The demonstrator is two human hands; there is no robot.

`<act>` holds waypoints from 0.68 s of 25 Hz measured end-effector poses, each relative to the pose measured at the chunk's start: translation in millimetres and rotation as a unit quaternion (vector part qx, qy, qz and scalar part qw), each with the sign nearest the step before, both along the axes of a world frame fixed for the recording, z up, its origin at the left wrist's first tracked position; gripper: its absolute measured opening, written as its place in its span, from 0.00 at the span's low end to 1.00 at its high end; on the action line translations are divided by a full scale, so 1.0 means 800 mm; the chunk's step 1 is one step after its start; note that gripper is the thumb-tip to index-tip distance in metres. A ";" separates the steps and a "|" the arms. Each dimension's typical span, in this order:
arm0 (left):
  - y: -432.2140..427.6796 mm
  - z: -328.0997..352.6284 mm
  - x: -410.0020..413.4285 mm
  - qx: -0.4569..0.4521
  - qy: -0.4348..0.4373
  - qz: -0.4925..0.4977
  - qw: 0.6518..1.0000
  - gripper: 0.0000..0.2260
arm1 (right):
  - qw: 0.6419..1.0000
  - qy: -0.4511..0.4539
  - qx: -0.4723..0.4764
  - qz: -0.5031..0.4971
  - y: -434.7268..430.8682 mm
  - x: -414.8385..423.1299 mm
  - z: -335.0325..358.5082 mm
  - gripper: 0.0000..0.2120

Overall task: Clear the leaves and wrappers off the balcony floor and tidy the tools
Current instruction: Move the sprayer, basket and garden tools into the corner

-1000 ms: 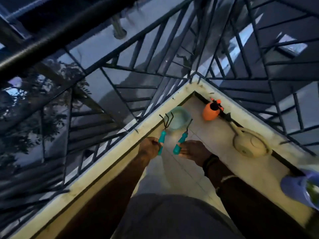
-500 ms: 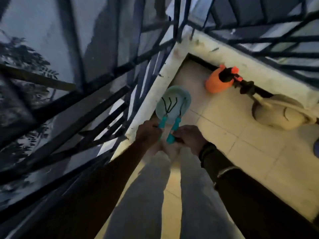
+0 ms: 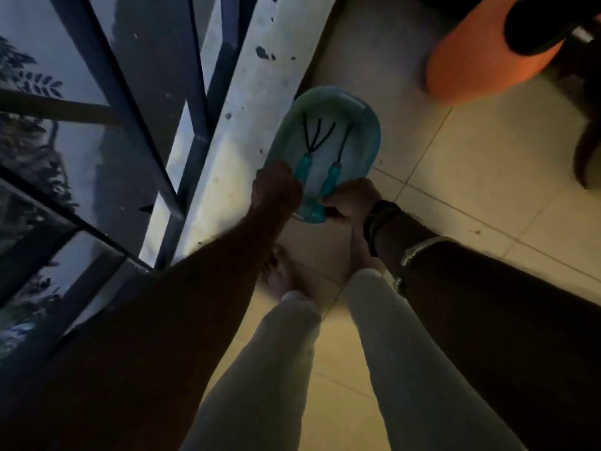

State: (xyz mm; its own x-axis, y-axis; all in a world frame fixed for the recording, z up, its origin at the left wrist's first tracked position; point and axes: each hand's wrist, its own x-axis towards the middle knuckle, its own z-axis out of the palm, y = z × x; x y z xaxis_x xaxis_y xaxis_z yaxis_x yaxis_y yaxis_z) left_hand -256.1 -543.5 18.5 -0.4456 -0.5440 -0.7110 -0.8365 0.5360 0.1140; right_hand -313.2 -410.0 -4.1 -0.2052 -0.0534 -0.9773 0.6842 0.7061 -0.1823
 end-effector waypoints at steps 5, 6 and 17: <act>0.007 0.097 0.029 0.022 0.012 0.015 1.000 0.15 | 0.999 0.024 0.013 0.041 0.031 0.022 0.091 0.17; 0.010 0.138 0.037 0.034 0.017 0.033 0.999 0.14 | 1.000 0.016 -0.005 0.019 0.039 0.027 0.123 0.20; 0.124 0.567 0.221 0.169 0.278 0.497 0.804 0.14 | 0.978 0.008 -0.207 -0.013 0.046 0.100 0.583 0.13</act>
